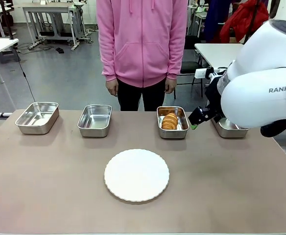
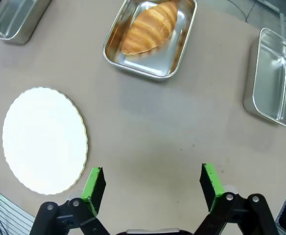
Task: Place the bread in the container.
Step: Place the Butter Roll into the Airtight Container indicated by the human.
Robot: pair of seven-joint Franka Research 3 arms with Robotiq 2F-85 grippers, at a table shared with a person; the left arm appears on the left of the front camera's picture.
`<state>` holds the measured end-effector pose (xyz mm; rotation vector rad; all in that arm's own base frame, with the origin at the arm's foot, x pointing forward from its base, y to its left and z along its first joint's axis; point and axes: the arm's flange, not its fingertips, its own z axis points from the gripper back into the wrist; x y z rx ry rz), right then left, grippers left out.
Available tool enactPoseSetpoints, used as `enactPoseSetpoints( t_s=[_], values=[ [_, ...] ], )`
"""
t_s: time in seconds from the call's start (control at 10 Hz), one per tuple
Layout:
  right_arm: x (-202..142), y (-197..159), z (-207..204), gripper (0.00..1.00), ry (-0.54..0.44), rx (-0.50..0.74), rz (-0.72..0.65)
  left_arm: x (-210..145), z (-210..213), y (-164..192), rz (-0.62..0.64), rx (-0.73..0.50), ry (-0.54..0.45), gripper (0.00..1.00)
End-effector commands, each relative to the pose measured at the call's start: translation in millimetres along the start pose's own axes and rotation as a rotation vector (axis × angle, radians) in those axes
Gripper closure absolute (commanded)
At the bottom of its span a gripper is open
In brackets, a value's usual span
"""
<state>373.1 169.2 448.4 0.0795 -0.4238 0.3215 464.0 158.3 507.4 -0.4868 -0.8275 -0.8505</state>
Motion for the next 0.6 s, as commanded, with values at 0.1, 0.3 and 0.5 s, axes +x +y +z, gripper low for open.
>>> enactPoseSetpoints(
  t_s=[0.1, 0.3, 0.5],
  values=[
    [-0.7, 1.2, 1.9, 0.0, -0.005, -0.001, -0.004, 0.5, 0.3, -1.1, -0.003, 0.001, -0.001, 0.0],
    [-0.7, 1.2, 1.9, 0.0, -0.005, -0.001, -0.004, 0.5, 0.3, -1.1, -0.003, 0.001, -0.001, 0.0],
    [-0.7, 1.2, 1.9, 0.0, -0.005, -0.001, -0.004, 0.5, 0.3, -1.1, -0.003, 0.001, -0.001, 0.0]
  ],
)
